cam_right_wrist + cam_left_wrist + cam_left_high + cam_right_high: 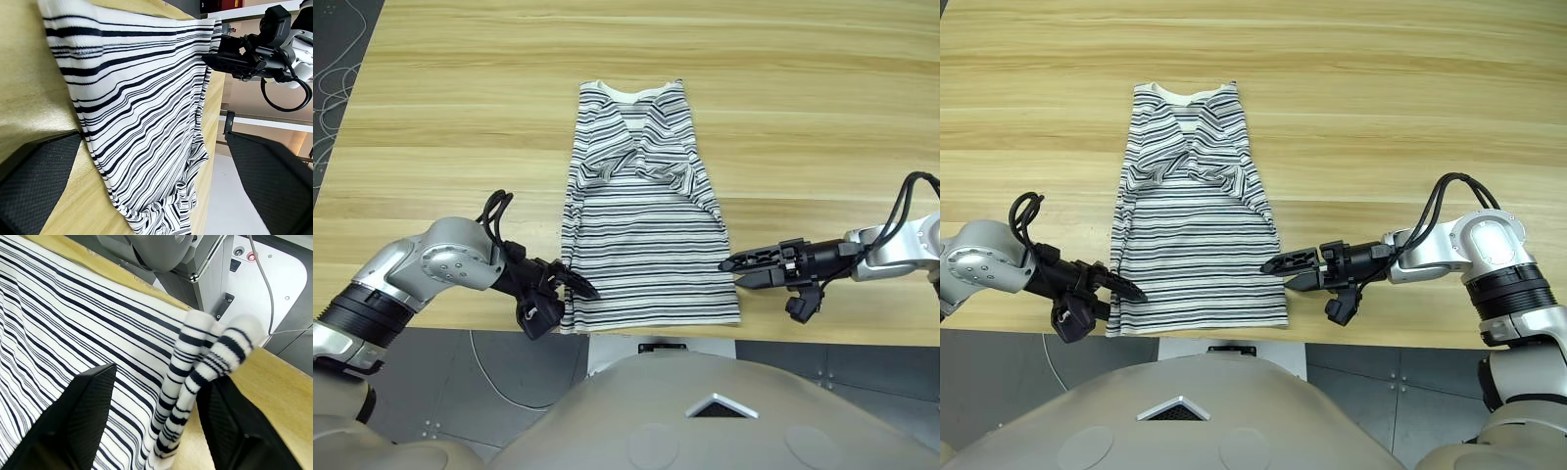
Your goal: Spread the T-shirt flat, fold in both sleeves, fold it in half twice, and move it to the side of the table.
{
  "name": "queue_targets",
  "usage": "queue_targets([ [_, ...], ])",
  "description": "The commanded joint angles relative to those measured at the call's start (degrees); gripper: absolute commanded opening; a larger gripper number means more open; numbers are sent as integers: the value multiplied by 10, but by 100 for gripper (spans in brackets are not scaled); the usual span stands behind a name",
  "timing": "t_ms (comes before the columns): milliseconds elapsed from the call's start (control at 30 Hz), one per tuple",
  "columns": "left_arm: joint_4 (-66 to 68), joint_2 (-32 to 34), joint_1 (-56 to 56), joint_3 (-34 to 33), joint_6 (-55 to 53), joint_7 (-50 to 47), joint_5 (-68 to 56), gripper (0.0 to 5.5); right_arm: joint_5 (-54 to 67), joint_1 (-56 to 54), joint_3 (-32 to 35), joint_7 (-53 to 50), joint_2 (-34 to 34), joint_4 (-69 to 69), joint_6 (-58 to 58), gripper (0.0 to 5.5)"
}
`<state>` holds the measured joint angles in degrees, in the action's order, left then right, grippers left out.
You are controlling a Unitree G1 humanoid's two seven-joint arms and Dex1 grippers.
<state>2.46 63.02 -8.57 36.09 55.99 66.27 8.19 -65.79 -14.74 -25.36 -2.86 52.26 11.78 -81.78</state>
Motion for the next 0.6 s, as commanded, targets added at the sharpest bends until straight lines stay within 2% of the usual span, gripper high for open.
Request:
queue_targets([
  [33,40,-14,13,4,29,-12,38,284,-30,13,-33,24,-5,8,19,547],
  [200,69,-12,35,-5,75,-41,69,284,-32,10,-49,18,-11,10,29,547],
  [400,135,-45,46,-12,124,-99,150,284,-27,7,-66,17,-22,8,37,547],
  [600,51,-29,-8,9,56,-50,60,284,12,21,-73,35,-11,-5,29,547],
])
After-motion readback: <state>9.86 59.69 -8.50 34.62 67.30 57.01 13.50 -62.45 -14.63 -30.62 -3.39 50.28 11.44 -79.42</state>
